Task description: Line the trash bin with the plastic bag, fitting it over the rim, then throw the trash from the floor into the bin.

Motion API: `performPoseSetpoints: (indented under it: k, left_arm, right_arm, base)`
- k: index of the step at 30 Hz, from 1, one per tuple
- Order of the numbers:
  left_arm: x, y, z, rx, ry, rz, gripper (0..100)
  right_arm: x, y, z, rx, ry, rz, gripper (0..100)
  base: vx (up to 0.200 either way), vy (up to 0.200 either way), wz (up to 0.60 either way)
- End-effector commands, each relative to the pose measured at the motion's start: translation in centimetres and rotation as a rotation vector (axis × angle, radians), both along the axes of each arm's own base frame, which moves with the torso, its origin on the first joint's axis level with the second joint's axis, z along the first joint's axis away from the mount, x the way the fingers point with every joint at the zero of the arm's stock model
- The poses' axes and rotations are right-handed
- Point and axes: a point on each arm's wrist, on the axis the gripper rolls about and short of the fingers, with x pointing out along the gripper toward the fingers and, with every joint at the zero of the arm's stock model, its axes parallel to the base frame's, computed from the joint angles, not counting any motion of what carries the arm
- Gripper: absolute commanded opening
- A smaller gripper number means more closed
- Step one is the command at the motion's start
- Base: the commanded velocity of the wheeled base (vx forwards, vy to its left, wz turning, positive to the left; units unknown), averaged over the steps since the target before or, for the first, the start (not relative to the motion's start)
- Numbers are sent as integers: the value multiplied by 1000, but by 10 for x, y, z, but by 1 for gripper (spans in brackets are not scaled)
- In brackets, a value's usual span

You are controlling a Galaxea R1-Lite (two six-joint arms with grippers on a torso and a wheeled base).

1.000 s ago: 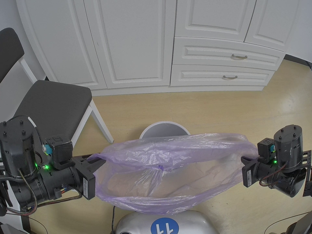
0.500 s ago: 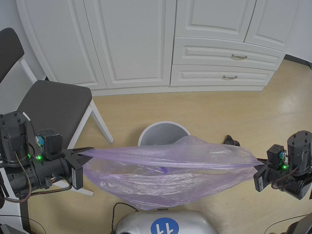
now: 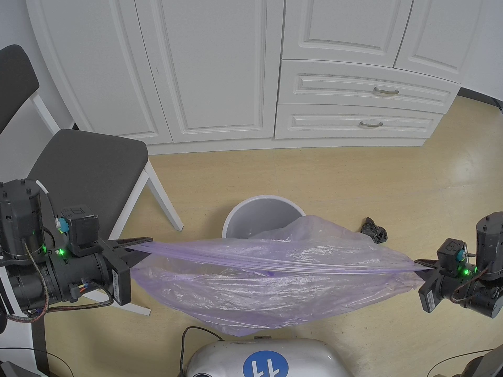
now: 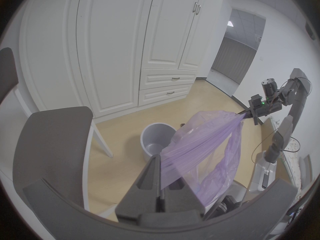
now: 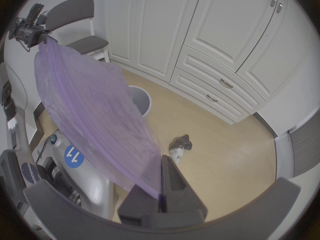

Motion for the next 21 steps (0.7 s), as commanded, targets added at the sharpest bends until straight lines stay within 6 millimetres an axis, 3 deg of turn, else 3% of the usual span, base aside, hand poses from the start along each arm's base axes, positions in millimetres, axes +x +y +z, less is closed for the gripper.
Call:
performPoseSetpoints:
  k: [1, 9, 19, 21]
  left_arm:
    - [-1, 1, -4, -8, 17, -45, 0]
    - [3, 6, -5, -78, 53, -213, 0]
    - [3, 7, -5, -92, 60, -239, 0]
    - [18, -1, 5, -103, 22, -248, 0]
  right_arm:
    - [-7, -14, 4, 2, -26, 24, 0]
    - [-15, -32, 10, 55, -50, 241, 0]
    - [-10, -34, 12, 62, -55, 253, 0]
    - [3, -30, 19, 68, -60, 254, 0]
  base:
    - [0, 0, 0]
    - [0, 0, 0]
    - [0, 0, 0]
    - [0, 0, 0]
